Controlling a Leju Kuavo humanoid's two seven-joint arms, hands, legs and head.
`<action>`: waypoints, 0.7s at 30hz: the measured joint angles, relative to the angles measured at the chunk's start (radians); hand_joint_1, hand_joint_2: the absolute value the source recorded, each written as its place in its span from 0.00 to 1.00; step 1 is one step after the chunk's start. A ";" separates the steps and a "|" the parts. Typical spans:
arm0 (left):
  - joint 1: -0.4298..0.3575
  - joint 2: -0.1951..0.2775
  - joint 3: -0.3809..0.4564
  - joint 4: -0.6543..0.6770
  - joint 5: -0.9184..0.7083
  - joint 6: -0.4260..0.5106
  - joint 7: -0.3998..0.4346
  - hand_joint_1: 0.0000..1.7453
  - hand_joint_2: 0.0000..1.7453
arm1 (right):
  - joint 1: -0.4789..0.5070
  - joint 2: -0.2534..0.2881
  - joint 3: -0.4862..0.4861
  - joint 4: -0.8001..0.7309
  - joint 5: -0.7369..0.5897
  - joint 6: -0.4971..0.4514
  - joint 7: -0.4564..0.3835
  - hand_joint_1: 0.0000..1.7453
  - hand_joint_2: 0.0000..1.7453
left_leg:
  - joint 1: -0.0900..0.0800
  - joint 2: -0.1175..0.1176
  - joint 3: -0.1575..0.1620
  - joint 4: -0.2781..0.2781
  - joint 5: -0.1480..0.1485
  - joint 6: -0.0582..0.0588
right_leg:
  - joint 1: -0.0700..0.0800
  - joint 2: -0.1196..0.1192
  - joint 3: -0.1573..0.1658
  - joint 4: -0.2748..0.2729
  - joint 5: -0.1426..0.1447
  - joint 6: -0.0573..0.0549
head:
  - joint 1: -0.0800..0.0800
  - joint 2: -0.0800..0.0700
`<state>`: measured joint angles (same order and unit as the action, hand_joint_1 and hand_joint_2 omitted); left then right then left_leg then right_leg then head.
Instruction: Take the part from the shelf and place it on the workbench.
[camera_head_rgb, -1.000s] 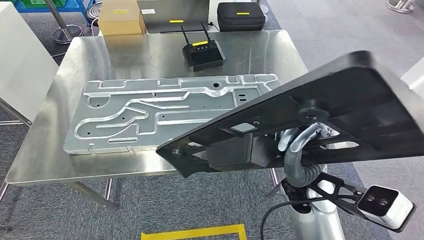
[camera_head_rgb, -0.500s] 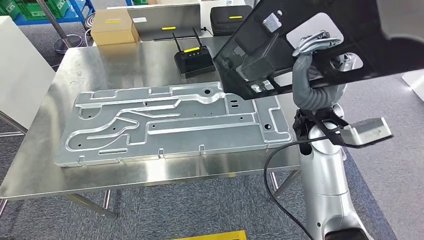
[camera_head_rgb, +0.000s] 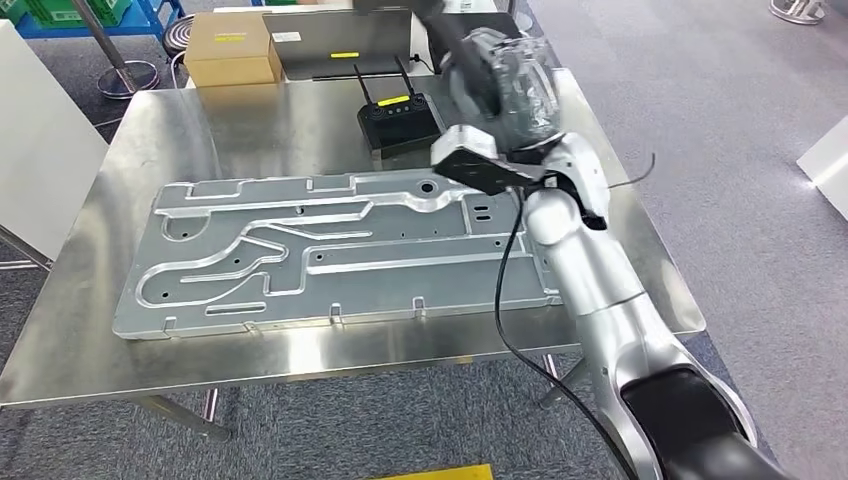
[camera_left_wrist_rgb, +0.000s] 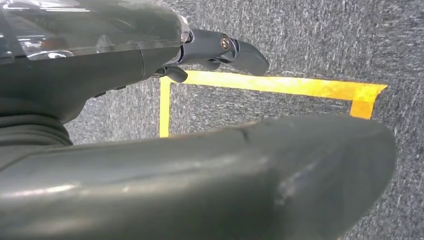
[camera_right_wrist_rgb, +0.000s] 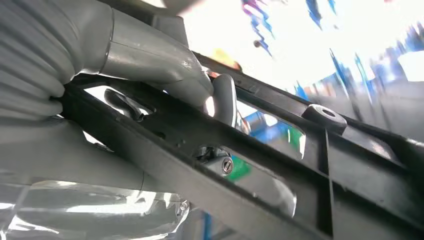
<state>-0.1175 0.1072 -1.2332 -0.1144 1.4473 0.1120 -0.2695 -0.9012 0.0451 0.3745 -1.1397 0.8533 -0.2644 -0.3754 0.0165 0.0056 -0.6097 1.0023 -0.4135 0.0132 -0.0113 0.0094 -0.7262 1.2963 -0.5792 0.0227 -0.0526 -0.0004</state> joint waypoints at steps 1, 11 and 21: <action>0.000 -0.001 0.000 0.000 0.000 0.000 0.001 0.00 0.00 | -0.014 0.010 0.029 0.046 0.040 -0.002 0.013 1.00 1.00 | 0.001 -0.001 0.002 0.001 -0.002 -0.002 | -0.003 -0.001 -0.008 0.002 0.017 0.002 | 0.000 0.000; 0.002 -0.007 -0.002 0.000 0.000 0.000 0.003 0.00 0.00 | -0.117 0.091 0.171 0.295 0.244 0.045 0.114 1.00 1.00 | 0.006 -0.010 -0.009 0.051 -0.048 -0.055 | -0.003 -0.005 0.101 -0.274 0.149 -0.041 | 0.000 0.000; 0.000 -0.010 -0.013 0.000 0.000 -0.014 0.004 0.00 0.00 | -0.171 0.193 0.285 0.587 0.339 0.151 0.207 1.00 1.00 | -0.001 -0.012 -0.018 0.034 -0.004 -0.035 | 0.020 0.002 0.123 -0.272 0.130 -0.050 | 0.000 0.000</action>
<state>-0.1172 0.0976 -1.2458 -0.1144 1.4473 0.0978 -0.2651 -1.0718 0.2385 0.6592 -0.5523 1.1924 -0.1132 -0.1686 0.0153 -0.0060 -0.6281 1.0361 -0.4172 -0.0215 0.0089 0.0112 -0.6030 1.0248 -0.4487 -0.0275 -0.0529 -0.0004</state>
